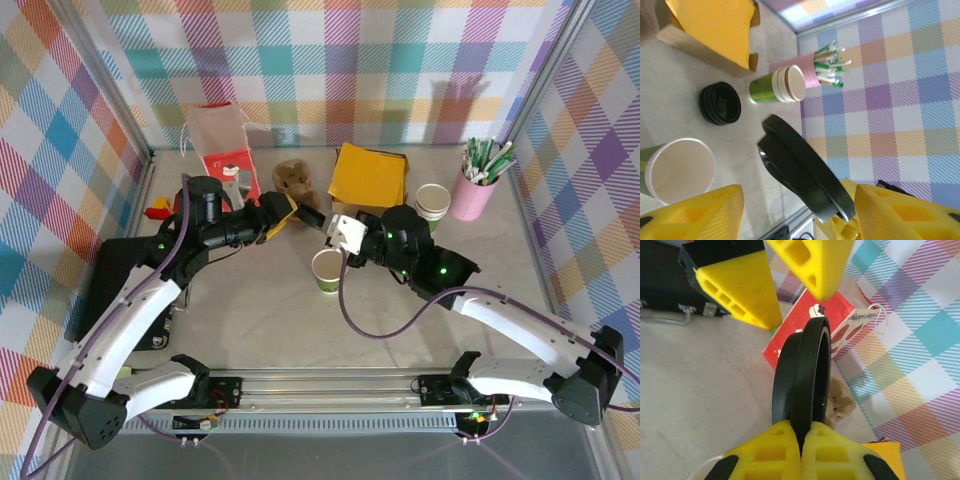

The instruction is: Pack the takeout coffee

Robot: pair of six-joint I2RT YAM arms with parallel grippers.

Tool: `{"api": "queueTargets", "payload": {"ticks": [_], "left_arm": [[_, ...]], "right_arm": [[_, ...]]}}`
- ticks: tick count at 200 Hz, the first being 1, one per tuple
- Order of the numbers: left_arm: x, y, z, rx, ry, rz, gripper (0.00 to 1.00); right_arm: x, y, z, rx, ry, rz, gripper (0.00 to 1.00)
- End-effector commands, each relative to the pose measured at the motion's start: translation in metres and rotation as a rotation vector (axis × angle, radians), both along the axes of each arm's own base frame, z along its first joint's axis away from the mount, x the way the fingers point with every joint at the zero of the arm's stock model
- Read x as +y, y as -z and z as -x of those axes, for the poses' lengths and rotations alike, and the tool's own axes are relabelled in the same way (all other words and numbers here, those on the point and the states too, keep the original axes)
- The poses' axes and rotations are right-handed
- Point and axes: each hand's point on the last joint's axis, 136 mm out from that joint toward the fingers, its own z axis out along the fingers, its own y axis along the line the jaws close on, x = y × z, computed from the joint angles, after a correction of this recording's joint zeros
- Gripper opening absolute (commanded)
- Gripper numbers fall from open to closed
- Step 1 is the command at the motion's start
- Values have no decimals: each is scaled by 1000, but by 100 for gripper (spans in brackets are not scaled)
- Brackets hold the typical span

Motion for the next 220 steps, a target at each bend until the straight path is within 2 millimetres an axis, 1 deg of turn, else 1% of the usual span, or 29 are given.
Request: {"api": "queueTargets", "payload": {"ticks": [1,15,36,58,69,96,114,144,169,189,200,205,220], "left_arm": [[25,-13,2,-86,-72,-99,62],[31,-15,2,-117,-88,-136,62],[36,-11,1,-145,-96,-176,63],[33,-1,0,-158,-72,-185,64],[29,6,-2,-155,-56,-182,64],[17,26,-5,-144,6,-178,64],[10,41,-9,-124,44,-183,64],[0,71,-13,-77,100,-206,63],[-6,93,-16,-32,130,-216,61],[-8,108,-17,-5,137,-221,61],[-9,114,-16,12,141,-226,61],[-12,111,-20,-13,141,-216,60],[-15,116,-21,-3,148,-220,60]], "right_arm": [[-8,-9,24,245,-17,-105,0],[-13,-14,29,374,-3,-164,0],[-19,-15,34,611,8,-256,0],[-26,-11,30,886,33,-364,0],[-31,-7,24,1030,47,-427,0],[-40,12,9,1298,116,-519,0],[-44,32,-1,1454,160,-571,0],[-46,67,-14,1611,219,-613,0],[-42,86,-17,1692,231,-627,0],[-42,99,-19,1715,252,-628,0],[-42,104,-20,1729,260,-625,0],[-42,107,-20,1737,264,-622,0],[-42,115,-21,1753,279,-620,0]]}}
